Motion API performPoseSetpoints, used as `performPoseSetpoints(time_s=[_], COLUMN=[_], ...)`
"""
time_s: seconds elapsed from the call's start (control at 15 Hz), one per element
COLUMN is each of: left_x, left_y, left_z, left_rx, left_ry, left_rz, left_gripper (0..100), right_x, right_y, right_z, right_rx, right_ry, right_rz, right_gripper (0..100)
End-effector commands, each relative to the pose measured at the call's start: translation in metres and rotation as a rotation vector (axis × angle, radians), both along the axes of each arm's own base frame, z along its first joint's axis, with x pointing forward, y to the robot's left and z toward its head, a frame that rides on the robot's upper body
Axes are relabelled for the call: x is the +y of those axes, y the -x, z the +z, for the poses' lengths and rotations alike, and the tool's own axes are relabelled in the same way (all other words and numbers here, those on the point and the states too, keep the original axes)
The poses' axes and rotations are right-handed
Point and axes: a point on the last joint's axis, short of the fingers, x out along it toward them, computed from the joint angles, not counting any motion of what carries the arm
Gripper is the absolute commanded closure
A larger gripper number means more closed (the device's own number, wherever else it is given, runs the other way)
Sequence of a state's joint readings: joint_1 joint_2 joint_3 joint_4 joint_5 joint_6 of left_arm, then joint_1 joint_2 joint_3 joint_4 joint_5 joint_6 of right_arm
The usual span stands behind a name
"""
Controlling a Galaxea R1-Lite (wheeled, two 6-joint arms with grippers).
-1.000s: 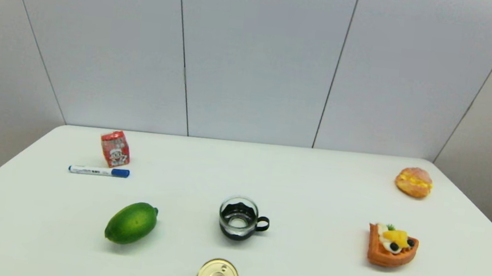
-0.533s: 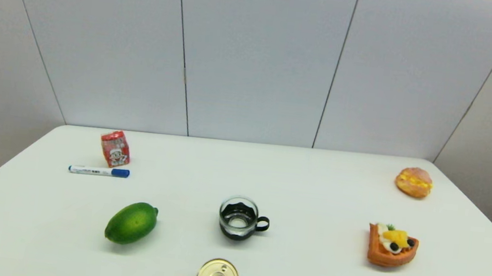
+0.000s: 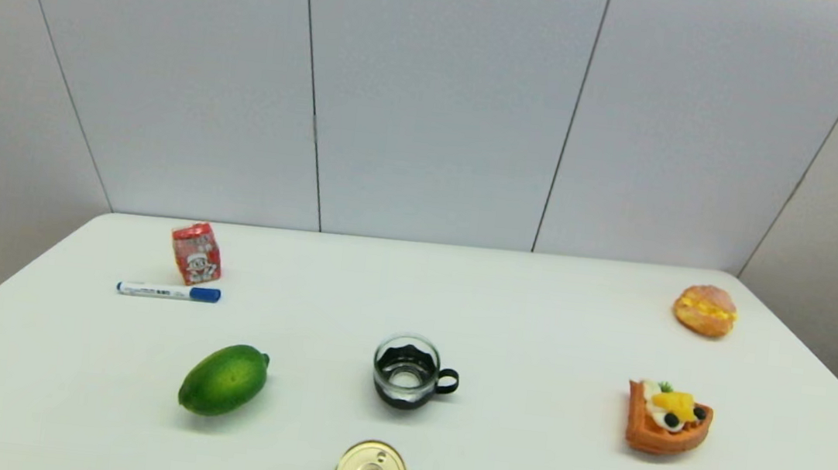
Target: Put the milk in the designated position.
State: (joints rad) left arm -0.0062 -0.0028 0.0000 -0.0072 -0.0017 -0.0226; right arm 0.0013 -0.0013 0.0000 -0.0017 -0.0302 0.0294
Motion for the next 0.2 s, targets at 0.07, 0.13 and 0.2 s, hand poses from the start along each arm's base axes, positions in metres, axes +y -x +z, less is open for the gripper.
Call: performPoseSetpoints(time_s=[0.07, 0.13, 0.2], left_x=[0.0, 0.0, 0.0], left_y=[-0.0003, -0.0003, -0.0003], left_z=[-0.0003, -0.0003, -0.0003], left_rx=[0.004, 0.004, 0.004], left_ry=[0.0, 0.0, 0.0], left_rz=[0.0, 0.0, 0.0], left_gripper=[0, 0, 0], right_x=[0.0, 0.0, 0.0], right_y=[-0.0001, -0.0001, -0.0001], right_z=[0.0, 0.0, 0.0], right_rx=[0.001, 0.001, 0.001], right_ry=[-0.001, -0.001, -0.001], right_rz=[0.0, 0.0, 0.0], right_gripper=[0, 0, 0])
